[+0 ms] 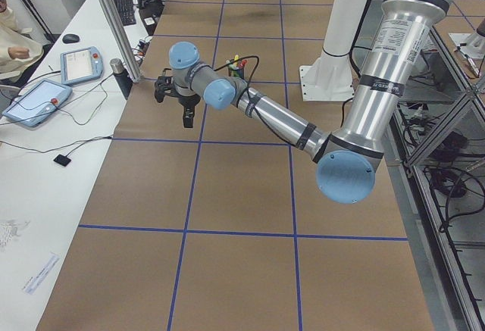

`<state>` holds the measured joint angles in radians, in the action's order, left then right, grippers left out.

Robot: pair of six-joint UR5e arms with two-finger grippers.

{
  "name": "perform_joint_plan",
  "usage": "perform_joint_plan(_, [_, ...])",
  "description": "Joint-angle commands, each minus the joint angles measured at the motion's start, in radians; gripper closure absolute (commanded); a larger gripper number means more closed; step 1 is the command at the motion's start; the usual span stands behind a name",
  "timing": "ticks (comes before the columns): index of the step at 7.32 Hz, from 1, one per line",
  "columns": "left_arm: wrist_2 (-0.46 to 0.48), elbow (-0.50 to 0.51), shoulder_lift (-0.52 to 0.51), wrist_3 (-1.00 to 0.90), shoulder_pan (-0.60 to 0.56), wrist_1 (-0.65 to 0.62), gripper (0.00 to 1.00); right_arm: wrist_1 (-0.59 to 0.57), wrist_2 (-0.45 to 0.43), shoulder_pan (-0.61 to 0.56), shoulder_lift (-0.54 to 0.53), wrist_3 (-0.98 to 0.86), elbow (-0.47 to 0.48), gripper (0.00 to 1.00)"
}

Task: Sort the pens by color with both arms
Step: 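Swing the right gripper in toward the black mesh pen cup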

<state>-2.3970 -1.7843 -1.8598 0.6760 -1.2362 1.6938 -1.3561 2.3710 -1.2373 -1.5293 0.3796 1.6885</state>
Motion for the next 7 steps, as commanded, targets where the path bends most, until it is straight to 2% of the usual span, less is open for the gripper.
perform_joint_plan(1, [0.001,0.003,0.020,-0.068,0.001,0.000,0.00,0.000,-0.001,0.070,0.032,0.129,0.048,0.01])
perform_joint_plan(3, [0.001,0.003,0.056,-0.153,0.000,0.000,0.00,0.000,-0.001,0.137,0.073,0.243,0.086,0.01])
perform_joint_plan(7, [-0.001,0.003,0.076,-0.167,0.000,0.009,0.00,-0.001,-0.015,0.258,0.188,0.437,0.123,0.01])
